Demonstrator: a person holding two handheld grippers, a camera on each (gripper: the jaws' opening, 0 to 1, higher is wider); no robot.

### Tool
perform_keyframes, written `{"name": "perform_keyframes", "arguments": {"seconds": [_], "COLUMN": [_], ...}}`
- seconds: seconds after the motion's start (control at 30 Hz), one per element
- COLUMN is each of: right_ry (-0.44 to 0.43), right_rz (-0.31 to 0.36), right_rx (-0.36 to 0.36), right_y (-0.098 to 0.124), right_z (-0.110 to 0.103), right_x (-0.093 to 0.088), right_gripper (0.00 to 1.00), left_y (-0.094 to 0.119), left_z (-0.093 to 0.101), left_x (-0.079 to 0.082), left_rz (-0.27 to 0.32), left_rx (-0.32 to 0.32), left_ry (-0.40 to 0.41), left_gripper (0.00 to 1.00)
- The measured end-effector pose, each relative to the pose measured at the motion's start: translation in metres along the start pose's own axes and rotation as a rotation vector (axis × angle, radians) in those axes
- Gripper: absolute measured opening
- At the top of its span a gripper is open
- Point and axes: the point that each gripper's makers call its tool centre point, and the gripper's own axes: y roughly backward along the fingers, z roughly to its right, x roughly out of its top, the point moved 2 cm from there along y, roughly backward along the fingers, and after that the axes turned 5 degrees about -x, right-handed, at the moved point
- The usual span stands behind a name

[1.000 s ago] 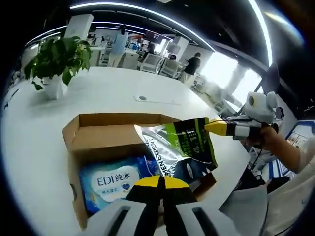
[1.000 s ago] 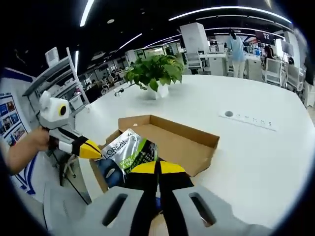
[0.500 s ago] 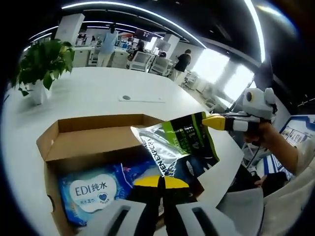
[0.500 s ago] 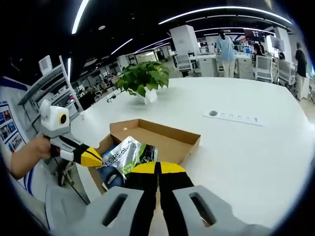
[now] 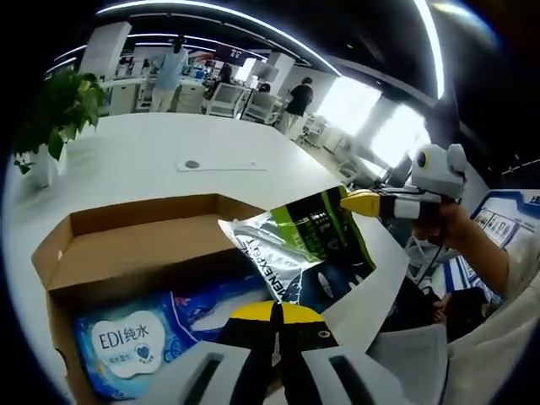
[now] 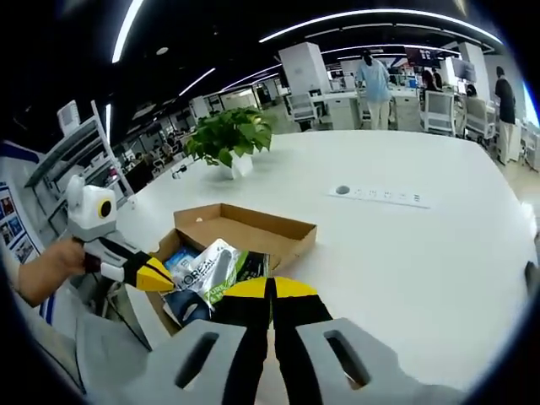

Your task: Operate the shoe box by opening the lid, removing the specified soft item, and placing it in the target area until the item is outside and the box remains undamaged.

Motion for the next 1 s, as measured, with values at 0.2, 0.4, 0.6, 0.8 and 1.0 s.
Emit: {"name": "perform_keyframes", "arguments": {"seconds": [0.2,0.4,0.6,0.8,1.0], "right_ry": [-0.017,-0.037,-0.049,-0.055,-0.057], "right_rz": [-0.002,-0.004,-0.009,-0.008,-0.026], "right_rx": [-0.033,-0.064,-0.095,-0.121,-0.142], "right_y": [0.008,0.015,0.021,0.028,0.028], "right_z": [0.019,0.037,0.054,0.070,0.083], "right_x": [-0.004,-0.008,-0.013,-0.016,-0.025], "right_gripper": [0.00,0.00,0.00,0.00,0.00], "left_y": [-0.017,-0.035,-0.052,-0.064,-0.081], "left_z": [0.009,0.018,0.028,0.039,0.043], "left_x": [0.004,0.005,0.006,0.008,0.005], "left_rz": [-0.009,-0.024,-0.044,-0.056,-0.082], "left_rx": [-0.020,-0.046,-0.067,-0.093,-0.108], "left_ry": [-0.011,-0.020,-0.038,-0.055,-0.069], "left_gripper": [0.00,0.00,0.00,0.00,0.00]}}
